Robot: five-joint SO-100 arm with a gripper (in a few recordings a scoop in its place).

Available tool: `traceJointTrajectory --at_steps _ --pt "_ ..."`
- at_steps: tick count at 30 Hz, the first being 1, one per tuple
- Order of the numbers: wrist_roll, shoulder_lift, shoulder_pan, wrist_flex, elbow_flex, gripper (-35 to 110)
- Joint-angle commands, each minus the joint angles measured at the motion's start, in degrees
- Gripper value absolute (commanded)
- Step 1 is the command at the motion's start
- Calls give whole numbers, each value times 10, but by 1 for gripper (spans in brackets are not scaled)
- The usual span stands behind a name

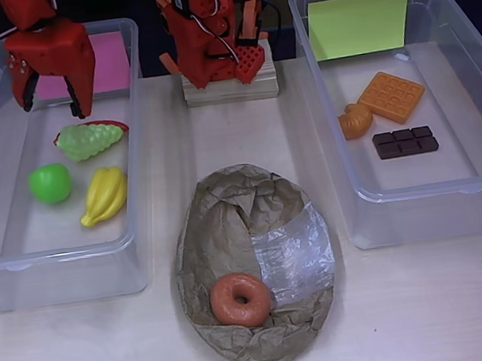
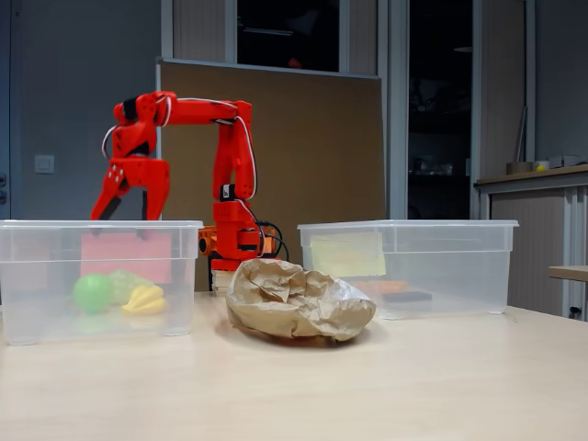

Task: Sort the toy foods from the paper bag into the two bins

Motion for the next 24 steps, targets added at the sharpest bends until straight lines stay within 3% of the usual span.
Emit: traceJointTrajectory --at_steps 1,6,11,16,24 --pt "-42 123 -20 -30 3 35" --pt "-83 268 -127 -71 36 30" --pt "-44 287 -309 -98 93 22" --pt "27 152 -454 -176 124 20" --pt "67 -125 -563 -233 -25 29"
